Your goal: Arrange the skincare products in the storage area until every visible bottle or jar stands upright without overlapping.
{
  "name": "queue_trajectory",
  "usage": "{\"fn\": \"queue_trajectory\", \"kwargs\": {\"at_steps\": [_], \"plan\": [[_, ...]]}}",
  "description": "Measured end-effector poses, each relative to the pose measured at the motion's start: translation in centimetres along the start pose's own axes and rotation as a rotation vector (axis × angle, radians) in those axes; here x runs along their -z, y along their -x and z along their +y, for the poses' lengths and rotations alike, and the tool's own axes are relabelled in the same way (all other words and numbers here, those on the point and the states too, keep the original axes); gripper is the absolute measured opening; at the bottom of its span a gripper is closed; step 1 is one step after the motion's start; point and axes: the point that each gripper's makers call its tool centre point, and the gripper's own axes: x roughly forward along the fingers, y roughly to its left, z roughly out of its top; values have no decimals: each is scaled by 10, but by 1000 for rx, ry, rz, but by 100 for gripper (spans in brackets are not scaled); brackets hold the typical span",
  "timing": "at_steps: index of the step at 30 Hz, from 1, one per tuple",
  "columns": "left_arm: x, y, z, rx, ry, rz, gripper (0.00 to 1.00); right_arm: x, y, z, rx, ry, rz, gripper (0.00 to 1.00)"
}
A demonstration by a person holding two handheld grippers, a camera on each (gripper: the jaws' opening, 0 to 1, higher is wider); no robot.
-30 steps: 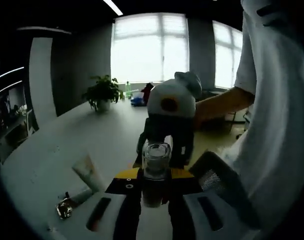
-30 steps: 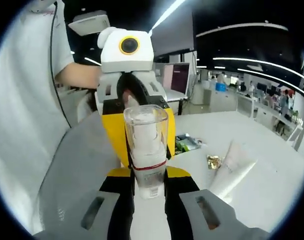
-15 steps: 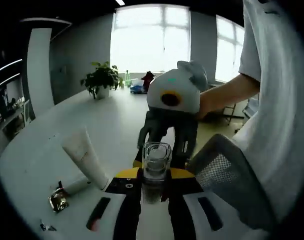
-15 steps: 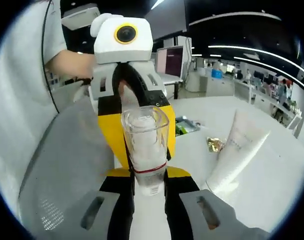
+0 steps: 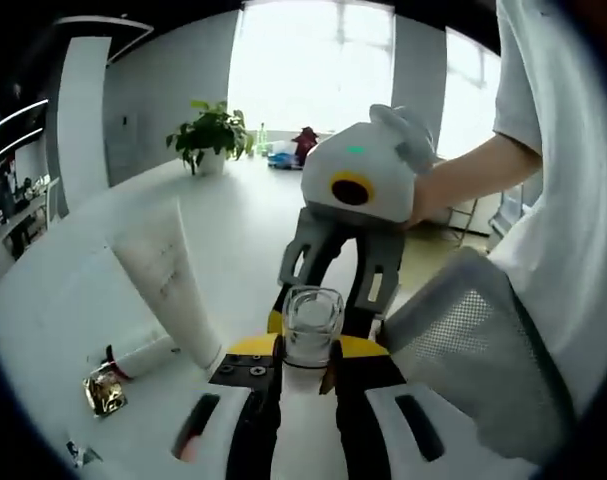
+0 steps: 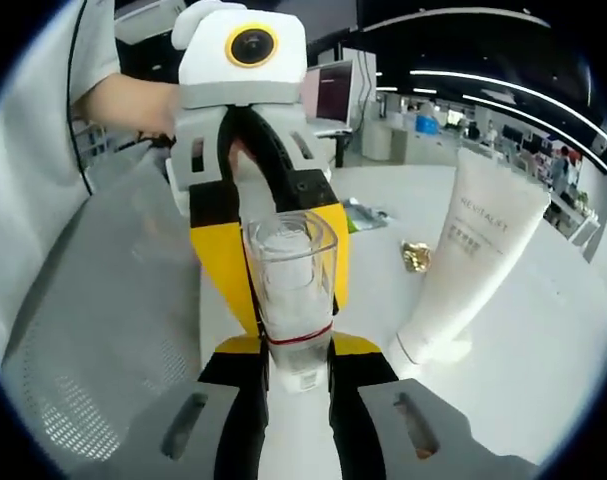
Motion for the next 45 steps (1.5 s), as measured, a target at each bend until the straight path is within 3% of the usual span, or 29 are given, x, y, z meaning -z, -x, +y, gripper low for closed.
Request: {"fn": "queue_trajectory", "kwargs": {"at_steps": [10,19,22,31,45], "plan": [[12,-14,15,0,-4,45,14,16,-8,-13,21,-13,0,22],[22,-21,15,-2,-44,101,13,30,-16,-13,21,-12,15,22],[22,-21,16,-3,-48,98,13,29,-15,-16,30,-27,-7,22],[19,-26,18,-15,-67,92,15,42,-19,-18,54,3,61,23],[10,-29,21,-28,-47,57,20,45,-21,-24,77,-27,63,23]]}}
